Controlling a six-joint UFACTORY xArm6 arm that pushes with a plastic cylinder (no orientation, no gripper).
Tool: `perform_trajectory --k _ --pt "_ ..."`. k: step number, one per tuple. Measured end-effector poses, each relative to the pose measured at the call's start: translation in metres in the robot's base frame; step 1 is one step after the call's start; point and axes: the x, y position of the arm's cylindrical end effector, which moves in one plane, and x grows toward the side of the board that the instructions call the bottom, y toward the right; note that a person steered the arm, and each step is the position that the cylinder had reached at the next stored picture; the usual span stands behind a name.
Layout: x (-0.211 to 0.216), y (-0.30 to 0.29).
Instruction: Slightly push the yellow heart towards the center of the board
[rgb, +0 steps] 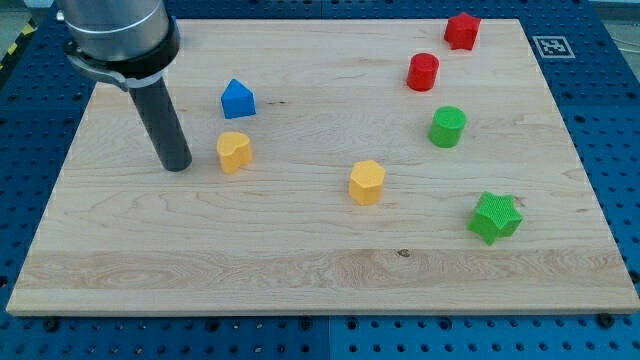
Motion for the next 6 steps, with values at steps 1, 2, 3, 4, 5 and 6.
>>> perform_trajectory --k 1,2,3,4,5,6 --pt "0.001 0.02" --pt "0.001 0.037" --pt "0.001 0.054" --pt "0.007 0.077" --pt "0.023 0.094" --pt "0.021 0.105"
